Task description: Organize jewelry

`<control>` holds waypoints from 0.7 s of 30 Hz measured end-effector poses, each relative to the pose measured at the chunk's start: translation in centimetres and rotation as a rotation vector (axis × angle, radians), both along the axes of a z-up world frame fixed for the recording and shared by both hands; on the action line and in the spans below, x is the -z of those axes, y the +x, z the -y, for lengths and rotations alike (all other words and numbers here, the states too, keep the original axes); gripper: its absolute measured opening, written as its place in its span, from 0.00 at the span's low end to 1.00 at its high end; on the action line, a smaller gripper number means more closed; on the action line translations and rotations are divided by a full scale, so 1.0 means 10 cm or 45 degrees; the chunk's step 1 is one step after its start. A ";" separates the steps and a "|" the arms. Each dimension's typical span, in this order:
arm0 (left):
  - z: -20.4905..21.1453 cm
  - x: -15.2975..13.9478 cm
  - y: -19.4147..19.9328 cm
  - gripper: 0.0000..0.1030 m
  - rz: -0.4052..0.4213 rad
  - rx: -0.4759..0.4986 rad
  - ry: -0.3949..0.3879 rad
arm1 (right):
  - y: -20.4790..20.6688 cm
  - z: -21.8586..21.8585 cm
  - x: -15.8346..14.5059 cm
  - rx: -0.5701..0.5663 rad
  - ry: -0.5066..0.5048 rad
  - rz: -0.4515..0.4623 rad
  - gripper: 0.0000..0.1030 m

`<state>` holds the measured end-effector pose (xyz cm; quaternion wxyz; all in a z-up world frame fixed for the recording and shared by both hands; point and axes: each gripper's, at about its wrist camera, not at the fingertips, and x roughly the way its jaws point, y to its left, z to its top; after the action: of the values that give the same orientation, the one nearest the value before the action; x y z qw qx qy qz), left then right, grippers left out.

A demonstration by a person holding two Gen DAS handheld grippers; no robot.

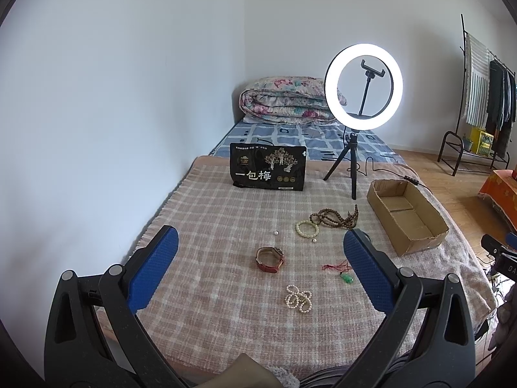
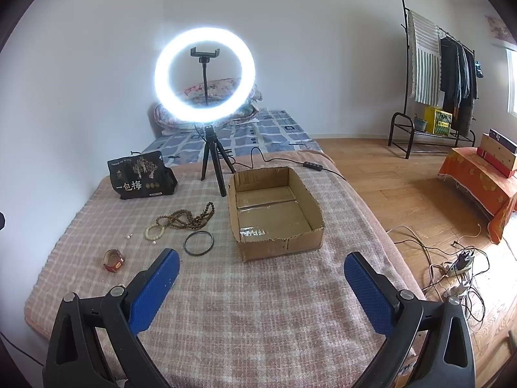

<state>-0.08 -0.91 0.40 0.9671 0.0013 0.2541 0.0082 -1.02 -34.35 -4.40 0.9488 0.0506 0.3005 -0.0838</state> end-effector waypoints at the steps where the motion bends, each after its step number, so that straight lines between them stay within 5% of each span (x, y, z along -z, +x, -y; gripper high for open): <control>1: -0.01 0.01 0.01 1.00 -0.003 -0.002 0.000 | 0.01 0.00 0.01 0.000 0.001 -0.003 1.00; 21: -0.49 0.55 0.55 1.00 -0.143 -0.112 0.042 | 0.38 -0.01 0.29 -0.121 -0.023 -0.029 1.00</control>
<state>5.44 4.01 -5.12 0.9499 0.0064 0.3075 0.0548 2.73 -34.20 -7.31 0.9486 0.0269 0.3126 -0.0419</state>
